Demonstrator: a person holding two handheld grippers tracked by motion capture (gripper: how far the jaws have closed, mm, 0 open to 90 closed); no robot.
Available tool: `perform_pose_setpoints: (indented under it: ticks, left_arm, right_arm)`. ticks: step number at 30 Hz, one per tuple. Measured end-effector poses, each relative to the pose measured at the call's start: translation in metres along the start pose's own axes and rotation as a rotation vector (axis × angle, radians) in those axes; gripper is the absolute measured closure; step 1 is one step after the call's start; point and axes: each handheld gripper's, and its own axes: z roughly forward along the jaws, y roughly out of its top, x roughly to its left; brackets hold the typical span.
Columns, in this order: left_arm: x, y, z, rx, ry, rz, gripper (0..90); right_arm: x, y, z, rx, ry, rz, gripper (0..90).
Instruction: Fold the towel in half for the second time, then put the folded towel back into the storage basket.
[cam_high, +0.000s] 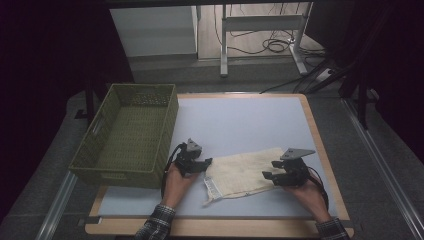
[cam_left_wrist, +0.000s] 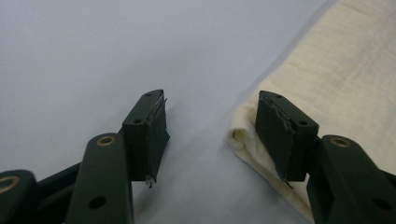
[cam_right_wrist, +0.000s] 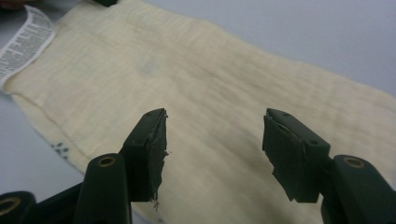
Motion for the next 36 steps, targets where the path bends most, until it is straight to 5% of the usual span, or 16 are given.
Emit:
perform_pose_setpoints:
  ticks: [18, 36]
  left_arm:
    - [0.0, 0.0, 0.0, -0.002, 0.0, -0.004, 43.5]
    - [0.0, 0.0, 0.0, -0.002, 0.0, -0.002, 43.6]
  right_arm:
    - [0.062, 0.007, 0.024, 0.007, 0.121, -0.086, 40.6]
    - [0.121, 0.032, 0.054, 0.016, 0.283, -0.167, 54.6]
